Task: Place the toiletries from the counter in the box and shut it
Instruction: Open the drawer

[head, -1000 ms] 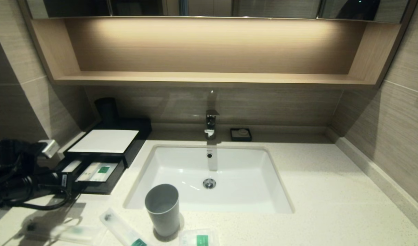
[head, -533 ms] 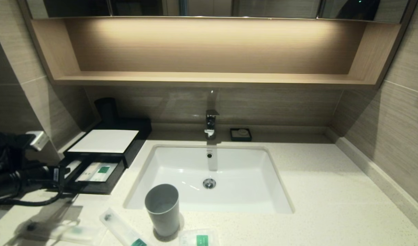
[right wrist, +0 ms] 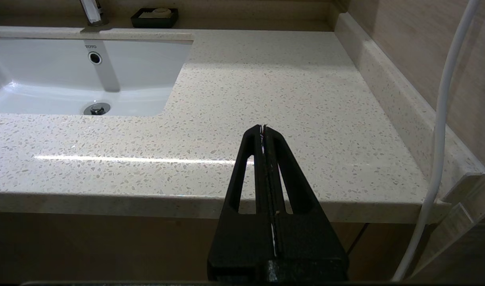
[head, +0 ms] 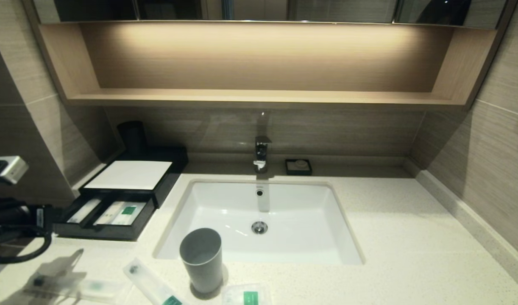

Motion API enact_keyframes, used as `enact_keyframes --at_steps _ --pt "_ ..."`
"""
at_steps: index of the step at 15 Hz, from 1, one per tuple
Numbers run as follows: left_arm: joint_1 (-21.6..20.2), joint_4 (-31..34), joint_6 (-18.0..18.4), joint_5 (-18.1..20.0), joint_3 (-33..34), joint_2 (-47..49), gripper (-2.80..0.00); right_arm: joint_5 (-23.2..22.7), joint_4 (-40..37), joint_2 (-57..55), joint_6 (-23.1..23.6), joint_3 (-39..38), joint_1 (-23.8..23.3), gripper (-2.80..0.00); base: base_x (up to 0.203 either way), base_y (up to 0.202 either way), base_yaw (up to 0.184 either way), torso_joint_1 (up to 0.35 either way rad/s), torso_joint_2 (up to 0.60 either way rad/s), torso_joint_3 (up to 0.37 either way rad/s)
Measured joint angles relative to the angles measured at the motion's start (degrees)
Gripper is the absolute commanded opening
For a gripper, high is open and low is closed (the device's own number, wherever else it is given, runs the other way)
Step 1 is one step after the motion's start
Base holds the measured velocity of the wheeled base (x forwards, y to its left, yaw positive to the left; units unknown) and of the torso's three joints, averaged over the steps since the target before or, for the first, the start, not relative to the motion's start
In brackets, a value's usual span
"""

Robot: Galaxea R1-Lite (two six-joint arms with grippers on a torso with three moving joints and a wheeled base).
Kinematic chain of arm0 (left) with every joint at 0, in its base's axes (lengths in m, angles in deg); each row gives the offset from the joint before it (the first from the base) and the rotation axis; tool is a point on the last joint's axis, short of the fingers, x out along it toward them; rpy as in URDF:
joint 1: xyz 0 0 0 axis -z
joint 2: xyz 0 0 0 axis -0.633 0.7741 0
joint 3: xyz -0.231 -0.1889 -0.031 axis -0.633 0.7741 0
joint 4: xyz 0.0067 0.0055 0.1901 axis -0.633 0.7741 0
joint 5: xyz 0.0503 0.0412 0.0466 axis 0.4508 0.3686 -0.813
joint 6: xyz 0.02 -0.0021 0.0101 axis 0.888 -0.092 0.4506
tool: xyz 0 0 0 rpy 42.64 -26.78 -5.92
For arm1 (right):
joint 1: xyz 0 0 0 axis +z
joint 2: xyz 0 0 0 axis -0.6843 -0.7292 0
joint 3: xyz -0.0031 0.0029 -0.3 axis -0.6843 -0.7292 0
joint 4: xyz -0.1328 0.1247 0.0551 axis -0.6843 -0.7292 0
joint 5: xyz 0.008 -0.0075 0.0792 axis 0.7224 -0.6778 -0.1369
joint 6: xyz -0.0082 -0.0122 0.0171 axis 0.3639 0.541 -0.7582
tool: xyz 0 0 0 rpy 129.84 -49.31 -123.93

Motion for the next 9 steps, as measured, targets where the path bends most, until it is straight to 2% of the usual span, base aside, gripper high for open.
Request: enact_keyframes --at_steps 2,6,9 --pt "-0.13 2.37 -0.03 0.02 0.25 -2.83 -2.80 0.05 0.00 0.00 0.00 0.00 0.00 -2.80 0.000 0.000 0.000 0.000 0.00 0.000" --pt "1.49 13.65 -0.81 0.33 0.91 -8.92 -2.80 0.00 0.00 0.00 0.00 0.00 0.00 -2.80 0.000 0.000 0.000 0.000 0.00 0.000" --pt "5.50 21.43 -4.66 0.24 0.02 -11.00 -2.80 0.02 0.00 0.00 0.00 0.00 0.00 -2.80 0.000 0.000 0.000 0.000 0.00 0.000"
